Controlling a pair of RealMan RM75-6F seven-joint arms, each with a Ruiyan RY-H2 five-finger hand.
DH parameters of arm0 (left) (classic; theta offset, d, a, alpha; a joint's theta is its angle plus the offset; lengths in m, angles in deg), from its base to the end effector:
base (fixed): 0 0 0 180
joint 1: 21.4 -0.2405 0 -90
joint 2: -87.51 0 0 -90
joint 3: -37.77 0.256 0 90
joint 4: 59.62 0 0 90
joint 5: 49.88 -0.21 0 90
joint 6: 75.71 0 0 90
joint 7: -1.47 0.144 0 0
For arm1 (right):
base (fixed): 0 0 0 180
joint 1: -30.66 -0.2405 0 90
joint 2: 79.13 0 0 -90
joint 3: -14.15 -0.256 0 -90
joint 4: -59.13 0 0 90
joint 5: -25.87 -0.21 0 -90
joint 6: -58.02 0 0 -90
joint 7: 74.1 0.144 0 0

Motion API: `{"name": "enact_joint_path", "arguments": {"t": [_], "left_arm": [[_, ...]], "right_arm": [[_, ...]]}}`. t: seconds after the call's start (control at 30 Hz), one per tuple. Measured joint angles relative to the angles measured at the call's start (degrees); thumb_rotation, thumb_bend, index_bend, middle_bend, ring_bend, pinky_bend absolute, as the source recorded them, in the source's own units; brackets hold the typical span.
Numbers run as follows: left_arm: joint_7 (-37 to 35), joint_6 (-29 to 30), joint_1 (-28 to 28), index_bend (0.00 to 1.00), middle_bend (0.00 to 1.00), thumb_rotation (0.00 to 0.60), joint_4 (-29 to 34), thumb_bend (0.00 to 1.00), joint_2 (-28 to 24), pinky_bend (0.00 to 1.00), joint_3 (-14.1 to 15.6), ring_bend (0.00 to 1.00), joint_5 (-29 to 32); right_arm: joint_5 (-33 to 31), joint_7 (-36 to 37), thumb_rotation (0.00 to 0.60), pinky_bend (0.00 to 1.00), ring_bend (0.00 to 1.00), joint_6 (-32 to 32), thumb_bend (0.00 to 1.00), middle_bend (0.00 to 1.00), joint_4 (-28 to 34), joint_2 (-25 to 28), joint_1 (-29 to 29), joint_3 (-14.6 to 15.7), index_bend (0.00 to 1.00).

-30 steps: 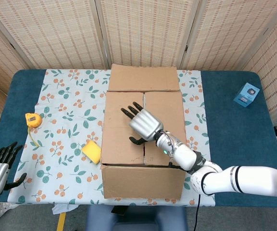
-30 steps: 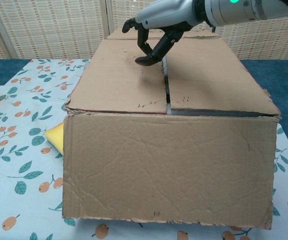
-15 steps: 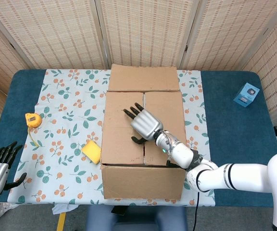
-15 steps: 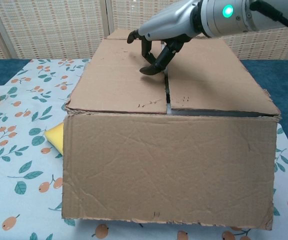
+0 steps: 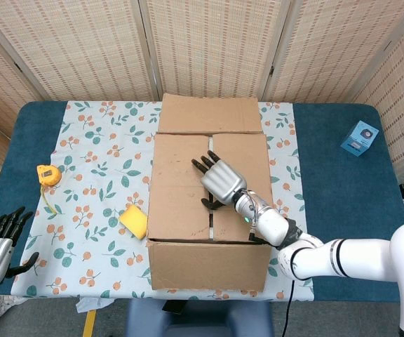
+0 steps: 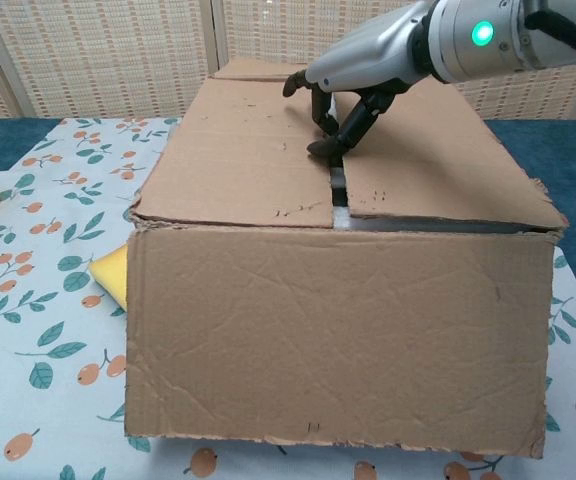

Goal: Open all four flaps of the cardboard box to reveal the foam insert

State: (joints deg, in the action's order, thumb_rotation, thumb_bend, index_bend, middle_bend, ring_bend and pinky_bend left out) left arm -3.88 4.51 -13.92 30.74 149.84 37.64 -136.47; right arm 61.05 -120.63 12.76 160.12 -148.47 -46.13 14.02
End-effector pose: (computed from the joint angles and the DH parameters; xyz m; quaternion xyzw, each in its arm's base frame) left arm -0.3202 0.1855 0.1552 -0.6215 -0.4181 -0.3700 0.5496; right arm -0.0274 -0.3779 0.0381 0.8808 -0.1483 0.2050 0.4003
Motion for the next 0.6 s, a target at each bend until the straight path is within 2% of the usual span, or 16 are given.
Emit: {"name": "enact_joint_path", "arguments": {"t": [0.3,0.6], "left_arm": [[1.36,-0.49,0.29,0.0,0.0,0.6,0.11,0.38,0.36,0.0,-0.04,0.0,0.16],[2.45,-1.02,0.6,0.0,0.0,0.6,0.3,0.38,0.71,0.0,0.18,0.0,-0.09]], "right_arm": [[0.07,0.23,0.222,0.0,0.0,-3.93,0.5,0.02,6.12,6.01,1.38,1.02,0.63],[2.6,1.79,0.223,0.0,0.0,-9.22,0.5,0.02,13.31,13.97,4.77,0.7,0.63]]}}
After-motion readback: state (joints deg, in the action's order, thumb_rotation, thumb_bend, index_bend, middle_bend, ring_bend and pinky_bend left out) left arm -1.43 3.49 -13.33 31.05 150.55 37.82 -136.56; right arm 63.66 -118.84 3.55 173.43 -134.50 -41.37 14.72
